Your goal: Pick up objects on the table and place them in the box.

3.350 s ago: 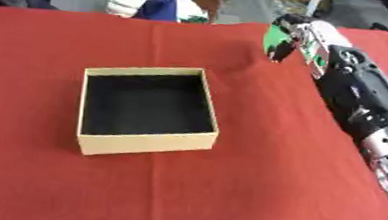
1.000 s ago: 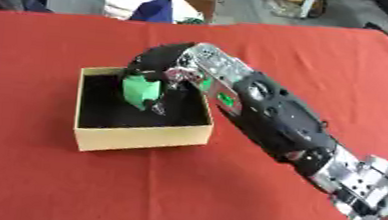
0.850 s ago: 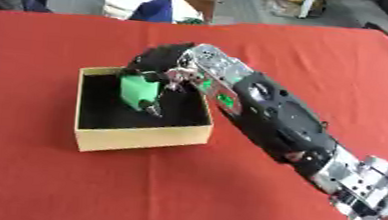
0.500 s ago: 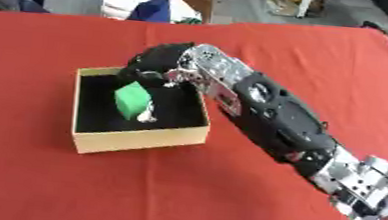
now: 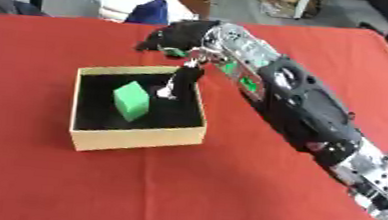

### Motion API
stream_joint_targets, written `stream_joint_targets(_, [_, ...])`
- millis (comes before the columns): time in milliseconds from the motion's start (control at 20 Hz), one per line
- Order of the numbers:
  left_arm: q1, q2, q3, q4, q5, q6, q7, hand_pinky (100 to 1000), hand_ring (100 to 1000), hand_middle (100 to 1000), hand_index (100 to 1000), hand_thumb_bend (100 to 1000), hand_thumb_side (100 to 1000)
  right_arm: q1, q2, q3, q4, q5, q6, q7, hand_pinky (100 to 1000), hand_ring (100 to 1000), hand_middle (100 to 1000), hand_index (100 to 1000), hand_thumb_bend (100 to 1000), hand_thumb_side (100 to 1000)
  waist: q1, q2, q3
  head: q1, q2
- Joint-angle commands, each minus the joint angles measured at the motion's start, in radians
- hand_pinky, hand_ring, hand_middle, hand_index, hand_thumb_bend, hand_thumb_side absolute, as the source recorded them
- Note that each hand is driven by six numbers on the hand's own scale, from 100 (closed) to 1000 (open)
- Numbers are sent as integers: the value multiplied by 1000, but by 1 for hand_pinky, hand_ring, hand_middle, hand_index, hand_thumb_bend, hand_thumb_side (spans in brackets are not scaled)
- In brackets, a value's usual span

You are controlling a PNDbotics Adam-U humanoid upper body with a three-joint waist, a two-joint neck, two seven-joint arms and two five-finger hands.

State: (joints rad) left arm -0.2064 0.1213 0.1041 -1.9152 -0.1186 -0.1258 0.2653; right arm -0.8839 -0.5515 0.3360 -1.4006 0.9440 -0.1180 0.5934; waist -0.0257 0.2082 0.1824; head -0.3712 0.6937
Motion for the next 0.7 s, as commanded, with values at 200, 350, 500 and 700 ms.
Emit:
stream_joint_targets(200, [-2, 9, 13, -11, 0, 0, 11, 853, 810, 608, 605, 100, 207, 7, -45, -173, -145, -104, 101, -99, 738, 774, 831, 1000, 100, 356, 12, -16, -28, 21, -5])
stream_joint_targets(350, [-1, 7, 15, -12, 1, 0, 13, 838, 809, 608, 607, 100, 209, 22, -27, -254, -226, -154, 149, -149, 692, 741, 816, 988, 100, 284, 20, -13, -48, 31, -6])
stream_joint_targets(500, [0, 5, 17, -11, 1, 1, 13, 835, 810, 609, 608, 100, 211, 50, -4, -343, -314, -209, 169, -203, 679, 731, 812, 982, 100, 259, 23, -11, -60, 39, -8])
stream_joint_targets(700, [-1, 4, 19, -12, 3, 0, 14, 816, 808, 609, 610, 100, 215, 108, 14, -457, -430, -280, 171, -275, 666, 717, 807, 973, 100, 264, 23, -8, -69, 46, -10])
